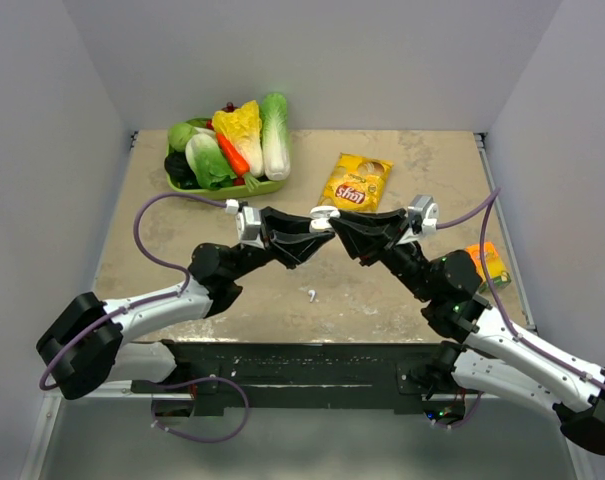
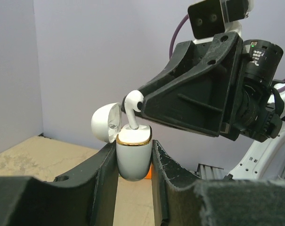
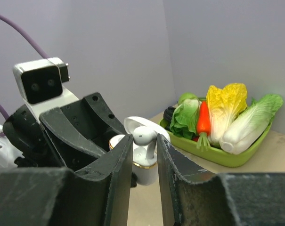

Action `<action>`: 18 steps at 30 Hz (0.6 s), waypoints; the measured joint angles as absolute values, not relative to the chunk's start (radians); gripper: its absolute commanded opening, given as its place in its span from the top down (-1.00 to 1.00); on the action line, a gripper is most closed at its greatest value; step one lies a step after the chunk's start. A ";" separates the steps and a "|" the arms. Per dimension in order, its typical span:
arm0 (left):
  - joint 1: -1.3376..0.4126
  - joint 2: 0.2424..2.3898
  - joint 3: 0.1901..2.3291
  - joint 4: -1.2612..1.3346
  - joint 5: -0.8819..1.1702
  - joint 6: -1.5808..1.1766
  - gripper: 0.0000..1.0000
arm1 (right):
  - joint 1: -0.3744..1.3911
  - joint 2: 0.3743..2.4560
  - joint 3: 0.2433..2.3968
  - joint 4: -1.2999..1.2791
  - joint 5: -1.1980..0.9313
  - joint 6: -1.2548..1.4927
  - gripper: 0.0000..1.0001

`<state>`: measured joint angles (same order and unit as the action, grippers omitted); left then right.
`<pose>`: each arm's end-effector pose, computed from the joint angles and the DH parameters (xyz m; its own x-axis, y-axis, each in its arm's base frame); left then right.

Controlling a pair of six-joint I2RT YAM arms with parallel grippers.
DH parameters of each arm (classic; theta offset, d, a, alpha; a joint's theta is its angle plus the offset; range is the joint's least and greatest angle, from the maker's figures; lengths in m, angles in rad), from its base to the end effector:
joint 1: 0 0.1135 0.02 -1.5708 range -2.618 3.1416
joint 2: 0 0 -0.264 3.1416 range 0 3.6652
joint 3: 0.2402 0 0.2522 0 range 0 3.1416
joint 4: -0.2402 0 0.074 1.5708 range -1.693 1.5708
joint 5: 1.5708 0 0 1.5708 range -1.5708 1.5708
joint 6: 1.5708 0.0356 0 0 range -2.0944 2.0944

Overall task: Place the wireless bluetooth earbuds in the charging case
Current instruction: Insert the right earbud into the right side groove of the charging case.

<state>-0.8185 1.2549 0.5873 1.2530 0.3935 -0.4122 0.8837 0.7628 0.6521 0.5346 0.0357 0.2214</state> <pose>0.1654 -0.1967 0.3190 -0.0117 -0.5290 -0.8486 0.9692 0.2028 -0.1398 0.1146 0.1377 0.3736 0.0894 0.4550 -0.8860 -0.7909 0.5731 0.2145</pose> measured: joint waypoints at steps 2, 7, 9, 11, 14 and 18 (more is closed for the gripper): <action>-0.818 1.256 0.587 1.258 0.389 -0.412 1.00 | 0.885 0.763 0.652 0.516 0.036 0.222 0.33; -0.818 1.257 0.588 1.261 0.385 -0.411 1.00 | 0.885 0.764 0.653 0.499 0.041 0.223 0.22; -0.818 1.257 0.588 1.261 0.382 -0.411 1.00 | 0.886 0.763 0.653 0.494 0.043 0.223 0.17; -0.818 1.257 0.588 1.261 0.377 -0.411 1.00 | 0.886 0.763 0.656 0.489 0.045 0.224 0.15; -0.818 1.257 0.588 1.262 0.376 -0.410 1.00 | 0.886 0.763 0.662 0.476 0.057 0.223 0.05; -0.818 1.257 0.588 1.267 0.374 -0.411 1.00 | 0.886 0.763 0.674 0.456 0.062 0.226 -0.18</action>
